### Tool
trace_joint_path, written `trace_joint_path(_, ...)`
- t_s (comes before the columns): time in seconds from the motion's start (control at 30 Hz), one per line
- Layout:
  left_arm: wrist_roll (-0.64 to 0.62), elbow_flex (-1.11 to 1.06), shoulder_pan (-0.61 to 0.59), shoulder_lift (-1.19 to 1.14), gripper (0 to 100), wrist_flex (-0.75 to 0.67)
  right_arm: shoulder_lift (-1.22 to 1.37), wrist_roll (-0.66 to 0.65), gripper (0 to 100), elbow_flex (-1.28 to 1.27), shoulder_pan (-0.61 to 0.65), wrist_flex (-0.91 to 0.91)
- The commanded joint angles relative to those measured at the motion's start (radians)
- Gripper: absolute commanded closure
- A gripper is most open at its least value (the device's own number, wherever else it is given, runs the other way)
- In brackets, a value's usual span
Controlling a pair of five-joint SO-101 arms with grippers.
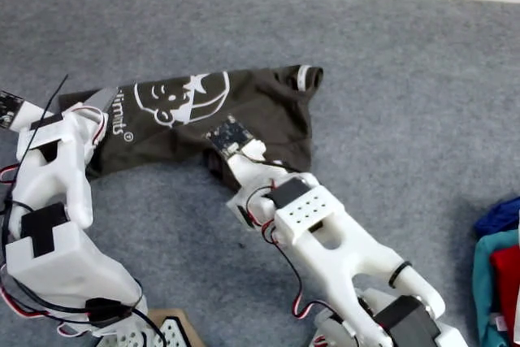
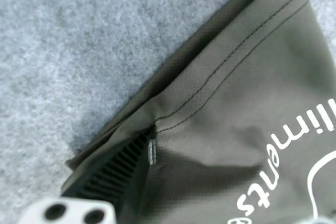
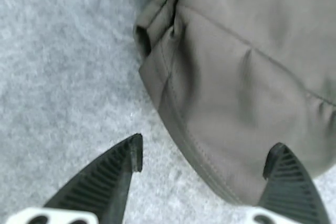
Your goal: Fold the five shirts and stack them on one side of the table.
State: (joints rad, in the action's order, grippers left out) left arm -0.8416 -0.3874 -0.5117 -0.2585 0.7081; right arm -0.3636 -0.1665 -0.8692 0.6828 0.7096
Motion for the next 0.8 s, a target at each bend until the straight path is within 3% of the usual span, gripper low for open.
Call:
trace_joint_path(0.0,-0.008,0.021,0.016,-0.013,45,-0.032,0.016,-0.012,64.1,0.01,0.012,-0.031)
trace_joint_path(0.27,-0.006,0.019,0.016,-0.013,45,-0.032,0.213,-0.08,64.9,0.041,-0.027,-0.139)
trace_joint_path(0.33,-0.005,0.019,0.016,-0.013,45,-0.032,0.243,-0.075,70.0,0.074,-0.047,-0.136)
trace_joint_path(0.53,-0.003,0.018,0.018,-0.013,45,-0.032,0.232,-0.074,98.2,0.114,-0.104,-0.136)
trace_joint_path(0.77,-0.003,0.018,0.021,-0.013,45,-0.032,0.133,-0.009,98.1,0.108,-0.156,-0.136)
